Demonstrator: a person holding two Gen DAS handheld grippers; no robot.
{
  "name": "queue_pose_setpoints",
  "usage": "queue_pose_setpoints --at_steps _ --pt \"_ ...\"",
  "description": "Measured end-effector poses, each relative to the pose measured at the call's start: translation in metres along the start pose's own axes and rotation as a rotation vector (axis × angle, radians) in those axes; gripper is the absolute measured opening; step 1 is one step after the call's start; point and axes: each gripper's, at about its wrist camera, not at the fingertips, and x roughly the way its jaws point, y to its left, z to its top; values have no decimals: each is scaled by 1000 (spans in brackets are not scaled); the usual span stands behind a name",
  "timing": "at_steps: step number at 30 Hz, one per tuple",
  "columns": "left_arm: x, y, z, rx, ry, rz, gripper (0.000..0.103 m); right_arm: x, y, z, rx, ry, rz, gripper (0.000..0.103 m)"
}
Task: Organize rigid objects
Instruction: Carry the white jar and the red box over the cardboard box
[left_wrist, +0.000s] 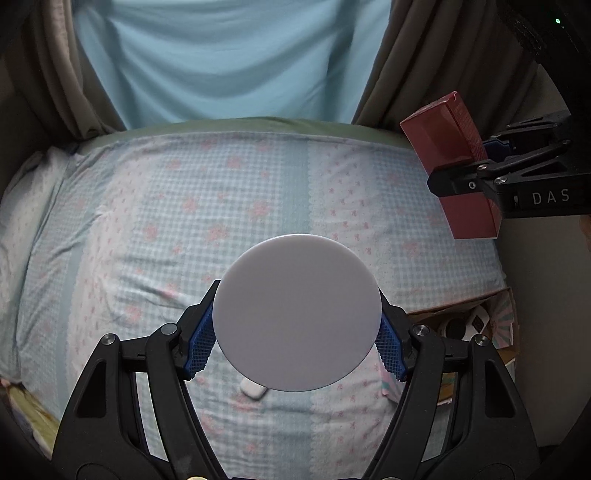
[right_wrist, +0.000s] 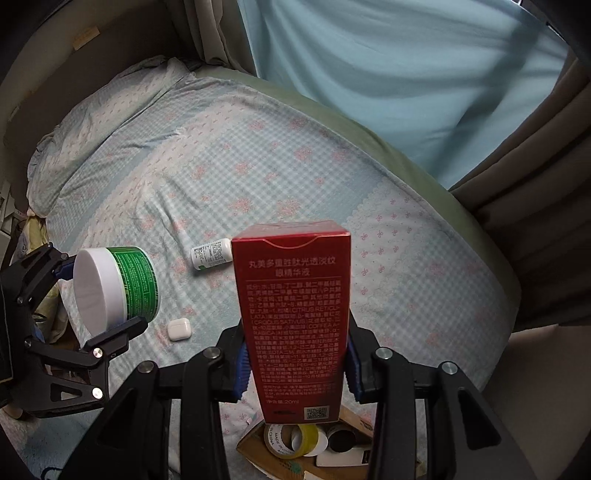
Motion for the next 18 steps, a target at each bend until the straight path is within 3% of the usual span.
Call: queue_pose_setpoints --at_steps 9,18 --pt "-32 -121 -10 151 -32 -123 70 -65 -55 -102 164 -43 -66 38" --pt "-3 -239 -48 277 35 -228 70 -71 -120 -223 366 10 -97 38"
